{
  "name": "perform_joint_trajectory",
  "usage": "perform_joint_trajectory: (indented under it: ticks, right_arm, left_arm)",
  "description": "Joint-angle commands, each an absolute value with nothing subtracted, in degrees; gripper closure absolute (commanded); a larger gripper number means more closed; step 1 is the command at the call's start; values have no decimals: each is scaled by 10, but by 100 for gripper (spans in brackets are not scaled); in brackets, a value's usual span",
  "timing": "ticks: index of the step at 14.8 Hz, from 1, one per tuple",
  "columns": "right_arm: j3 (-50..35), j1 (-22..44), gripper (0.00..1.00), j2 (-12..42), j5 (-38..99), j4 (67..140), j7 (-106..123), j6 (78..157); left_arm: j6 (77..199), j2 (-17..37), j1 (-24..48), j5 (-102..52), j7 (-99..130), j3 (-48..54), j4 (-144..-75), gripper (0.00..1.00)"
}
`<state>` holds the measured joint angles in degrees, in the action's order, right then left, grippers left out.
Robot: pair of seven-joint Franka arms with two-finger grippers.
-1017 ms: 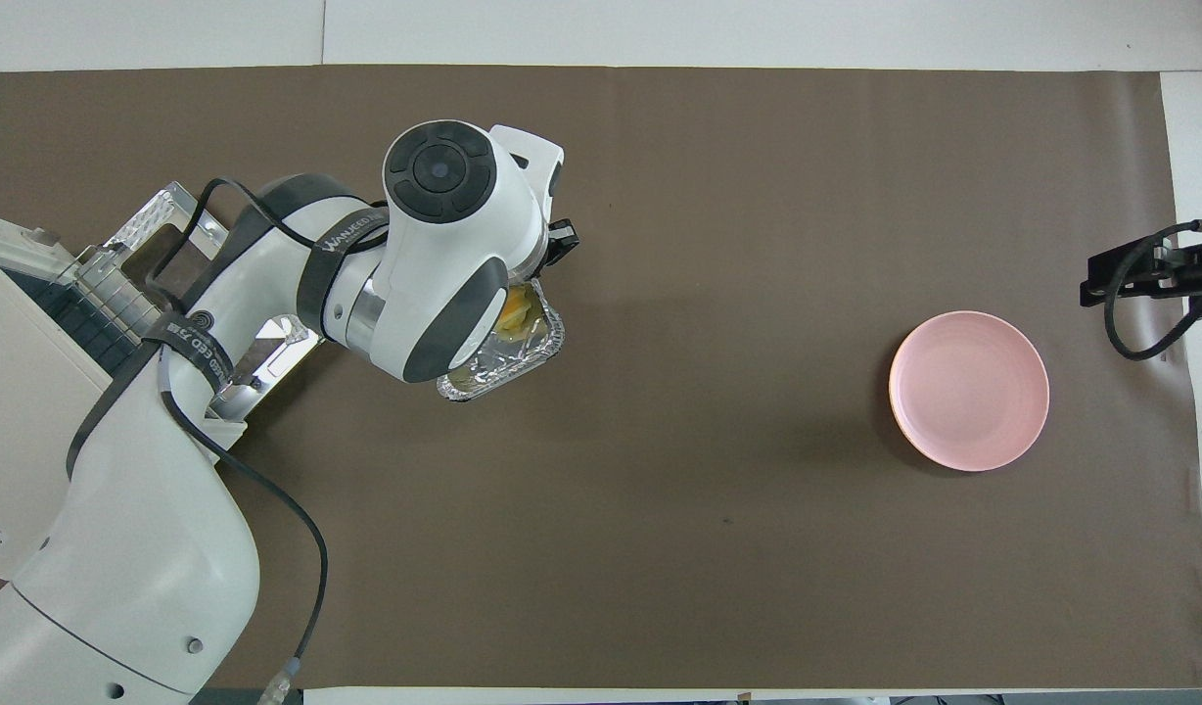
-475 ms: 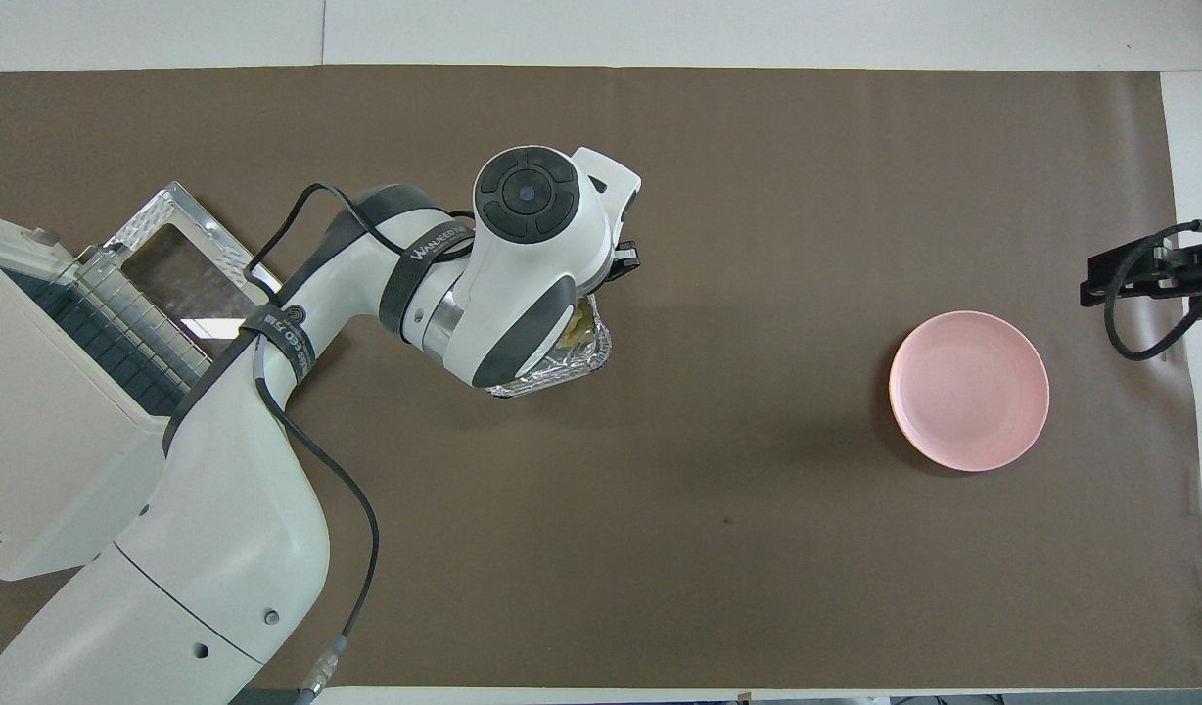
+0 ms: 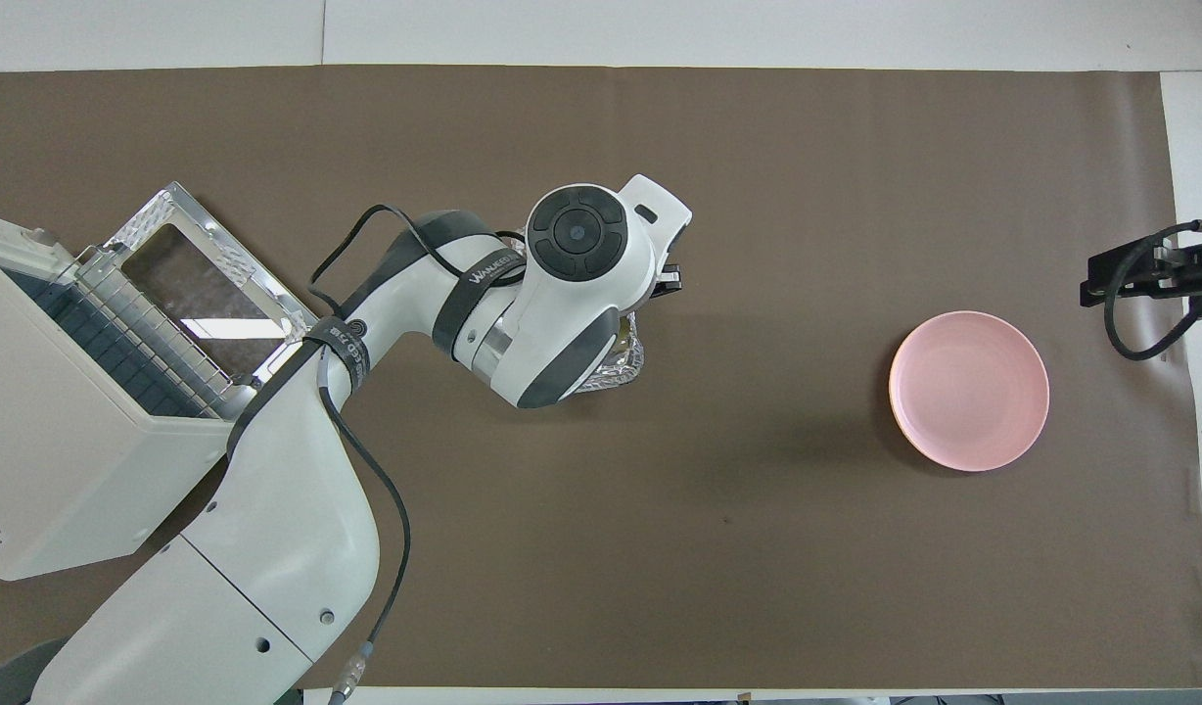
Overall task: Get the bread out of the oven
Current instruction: 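Set the foil tray on the table and release with the left gripper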
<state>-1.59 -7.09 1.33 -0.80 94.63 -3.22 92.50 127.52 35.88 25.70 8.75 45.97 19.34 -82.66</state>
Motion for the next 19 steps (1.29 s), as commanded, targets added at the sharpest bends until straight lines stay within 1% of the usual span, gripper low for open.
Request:
perform_joint_trajectory:
  ticks: [1,9,10,11,12,13,14,17,19]
  right_arm:
    - [-21,-77,0,-1,2,962,-37,928]
    - [-21,-77,0,-1,2,962,-37,928]
    - [-21,-77,0,-1,2,962,-37,928]
    - [-21,-77,0,-1,2,962,-37,928]
    - [-21,-77,0,-1,2,962,-37,928]
    - [-21,-77,0,-1,2,962,-37,928]
    - [-21,-77,0,-1,2,962,-37,928]
    - [-21,-77,0,-1,2,962,-37,928]
    - [-21,-77,0,-1,2,962,-37,928]
  left_arm:
    - [1296,371,268,92,453,190,-809,100]
    - [1316,371,284,91,455,190,-841,100]
    - [1317,371,284,91,460,190,-845,88]
    - [1320,371,284,91,467,190,-847,61]
    - [1327,371,284,91,475,190,-847,31]
    - [1329,371,288,91,482,190,-846,8]
    - [1325,370,288,91,488,189,-845,0]
    - [1304,368,281,91,487,189,-840,0]
    - [1261,363,266,91,485,186,-831,0]
